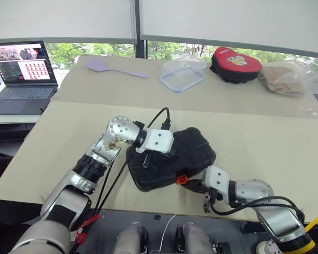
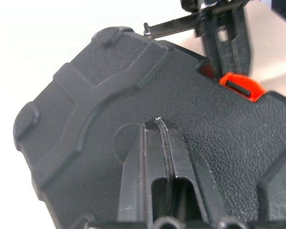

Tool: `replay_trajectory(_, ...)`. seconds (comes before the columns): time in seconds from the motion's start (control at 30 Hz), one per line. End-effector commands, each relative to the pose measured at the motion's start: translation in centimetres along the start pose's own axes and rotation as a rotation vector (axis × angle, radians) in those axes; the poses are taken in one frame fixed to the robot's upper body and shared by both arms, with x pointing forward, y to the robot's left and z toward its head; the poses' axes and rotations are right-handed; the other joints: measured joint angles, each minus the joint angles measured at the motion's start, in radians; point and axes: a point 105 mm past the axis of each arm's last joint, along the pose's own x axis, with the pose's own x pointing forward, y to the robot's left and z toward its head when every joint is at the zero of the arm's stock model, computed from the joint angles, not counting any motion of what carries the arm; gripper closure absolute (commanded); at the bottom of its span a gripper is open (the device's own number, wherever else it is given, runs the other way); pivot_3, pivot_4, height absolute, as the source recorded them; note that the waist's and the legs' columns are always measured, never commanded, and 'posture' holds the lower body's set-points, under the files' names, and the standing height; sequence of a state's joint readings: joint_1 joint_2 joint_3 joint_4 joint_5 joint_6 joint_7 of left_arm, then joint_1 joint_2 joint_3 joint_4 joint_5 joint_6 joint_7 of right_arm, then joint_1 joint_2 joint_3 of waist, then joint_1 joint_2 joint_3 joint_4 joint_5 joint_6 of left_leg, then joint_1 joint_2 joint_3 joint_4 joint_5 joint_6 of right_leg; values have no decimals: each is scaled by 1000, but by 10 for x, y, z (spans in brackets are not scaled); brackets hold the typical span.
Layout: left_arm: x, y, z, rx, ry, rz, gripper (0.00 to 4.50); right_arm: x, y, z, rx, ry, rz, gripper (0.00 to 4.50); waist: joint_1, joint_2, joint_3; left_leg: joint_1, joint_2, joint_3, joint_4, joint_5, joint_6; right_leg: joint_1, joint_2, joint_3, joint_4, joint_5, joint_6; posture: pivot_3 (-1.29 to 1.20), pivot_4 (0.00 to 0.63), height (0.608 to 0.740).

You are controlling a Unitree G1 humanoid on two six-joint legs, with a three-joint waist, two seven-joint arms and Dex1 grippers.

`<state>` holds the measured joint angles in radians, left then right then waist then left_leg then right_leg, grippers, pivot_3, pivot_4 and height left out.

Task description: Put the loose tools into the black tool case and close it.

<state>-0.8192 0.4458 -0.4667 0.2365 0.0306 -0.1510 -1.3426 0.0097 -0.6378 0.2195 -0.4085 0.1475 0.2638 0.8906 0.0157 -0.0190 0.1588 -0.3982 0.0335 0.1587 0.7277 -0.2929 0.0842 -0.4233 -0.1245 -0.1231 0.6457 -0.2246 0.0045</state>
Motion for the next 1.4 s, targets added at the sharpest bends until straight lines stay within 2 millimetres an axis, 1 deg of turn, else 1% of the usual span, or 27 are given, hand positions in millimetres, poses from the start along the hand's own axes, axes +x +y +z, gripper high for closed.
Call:
replay_trajectory(0.03,23,-39,-27,-27,95,-191,4486,-5,-10,29,-42,-124,-79,4500,-1,0,0,0,0,0,0,0,0,0,0,0,0,0,0,0,150,731)
replay_trajectory(0.13,23,-40,-28,-17,95,-196,4486,-8,-13,36,-49,-154,-106,4500,-3,1,-1,0,0,0,0,0,0,0,0,0,0,0,0,0,150,731)
replay_trajectory(0.23,23,-40,-29,-16,94,-197,4486,-10,-17,35,-90,-131,-136,4500,-3,1,-1,0,0,0,0,0,1,0,0,0,0,0,0,0,150,731)
replay_trajectory(0.33,23,-41,-29,-15,92,-202,4486,-13,-19,35,-95,-128,-163,4500,-3,1,-1,0,0,0,0,-1,1,0,0,0,0,0,0,0,150,731)
replay_trajectory(0.43,23,-42,-30,-9,93,-211,4486,-18,-15,36,-84,-131,-162,4500,-3,2,-2,0,0,0,0,-1,1,0,-1,0,0,0,0,0,150,731)
replay_trajectory(0.63,22,-37,-30,-4,95,-203,4486,-19,1,20,-16,-65,-117,4500,-2,4,-8,0,0,0,0,-1,2,0,-1,0,0,0,0,0,150,731)
replay_trajectory(0.8,21,-36,-31,1,97,-203,4486,-18,3,15,0,-52,-123,4500,-1,3,-16,0,0,0,0,-2,3,0,-1,0,-1,0,1,0,150,731)
replay_trajectory(0.9,22,-35,-30,3,93,-202,4486,-14,4,2,39,-4,-131,4500,0,3,-18,0,0,-1,0,-2,3,0,-1,0,-2,0,1,0,150,731)
replay_trajectory(1.0,24,-35,-27,-5,75,-200,4486,-14,5,-7,55,15,-155,4500,1,3,-19,0,0,-1,0,-2,4,1,-1,0,-2,0,1,0,150,731)
replay_trajectory(1.13,23,-35,-26,-14,66,-198,4486,-19,9,-6,91,0,-171,4500,2,3,-20,0,0,-1,0,-3,4,1,-2,0,-2,-1,1,0,150,731)
replay_trajectory(1.17,23,-34,-26,-12,69,-197,4486,-20,9,-6,90,0,-177,4500,2,3,-20,0,0,-1,0,-3,4,1,-2,0,-3,-1,1,0,150,731)
replay_trajectory(1.23,17,-26,-30,-23,82,-165,4486,-24,1,-11,48,37,-203,4500,2,3,-20,0,0,-1,0,-3,4,1,-2,0,-3,-1,2,0,150,731)
replay_trajectory(1.3,12,-16,-31,-52,82,-125,4486,-28,-10,-13,35,50,-232,4500,1,3,-20,0,0,-1,0,-3,5,1,-3,0,-3,-2,3,0,150,731)
replay_trajectory(1.4,3,-2,-29,-125,52,-70,4486,-36,-31,-12,-9,68,-274,4500,0,3,-20,0,0,-1,0,-4,6,1,-3,0,-3,-2,5,0,150,731)
